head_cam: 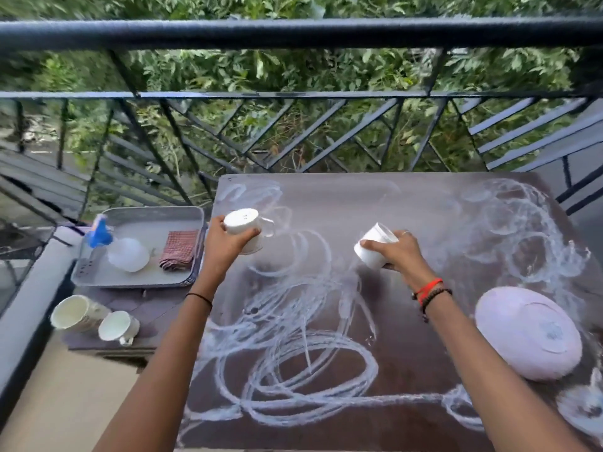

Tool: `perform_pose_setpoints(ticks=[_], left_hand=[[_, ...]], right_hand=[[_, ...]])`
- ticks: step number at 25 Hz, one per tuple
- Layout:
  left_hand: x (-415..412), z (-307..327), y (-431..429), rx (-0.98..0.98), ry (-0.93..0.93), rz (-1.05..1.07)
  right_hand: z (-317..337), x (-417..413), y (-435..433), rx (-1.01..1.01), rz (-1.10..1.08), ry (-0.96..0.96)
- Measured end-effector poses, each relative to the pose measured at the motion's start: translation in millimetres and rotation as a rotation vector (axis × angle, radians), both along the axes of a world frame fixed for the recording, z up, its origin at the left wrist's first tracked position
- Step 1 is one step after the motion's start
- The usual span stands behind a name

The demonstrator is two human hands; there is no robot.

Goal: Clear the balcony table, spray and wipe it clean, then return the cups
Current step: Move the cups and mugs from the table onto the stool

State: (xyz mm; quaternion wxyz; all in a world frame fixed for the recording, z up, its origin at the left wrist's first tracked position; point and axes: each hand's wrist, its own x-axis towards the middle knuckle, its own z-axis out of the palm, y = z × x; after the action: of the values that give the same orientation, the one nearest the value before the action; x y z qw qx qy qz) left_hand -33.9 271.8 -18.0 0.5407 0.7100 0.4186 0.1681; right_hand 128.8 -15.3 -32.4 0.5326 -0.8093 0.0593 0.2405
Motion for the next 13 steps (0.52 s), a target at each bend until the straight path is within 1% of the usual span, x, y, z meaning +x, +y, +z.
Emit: perform_pose_setpoints(ticks=[4,5,8,13], left_hand=[[-77.3,5.1,28.0,-0.348,-0.300,0.161],[-98.9,5.5,33.6,-0.443,-0.348,0.224],[-158.8,2.6,49.1,-0.650,-0.409,0.359],[-235.1,-28.8,71.5,-0.837,-0.523,0.531]], right_hand=[[18.3,-54.7,85.7,0.054,0.200,-0.051],[25.9,-72.7,108.3,0.055,0.263,-0.078],[36.3,-120.6,168.9,0.051,0.456,-0.131],[33.2,-196.1,264.0,0.025,0.754,-0.322]])
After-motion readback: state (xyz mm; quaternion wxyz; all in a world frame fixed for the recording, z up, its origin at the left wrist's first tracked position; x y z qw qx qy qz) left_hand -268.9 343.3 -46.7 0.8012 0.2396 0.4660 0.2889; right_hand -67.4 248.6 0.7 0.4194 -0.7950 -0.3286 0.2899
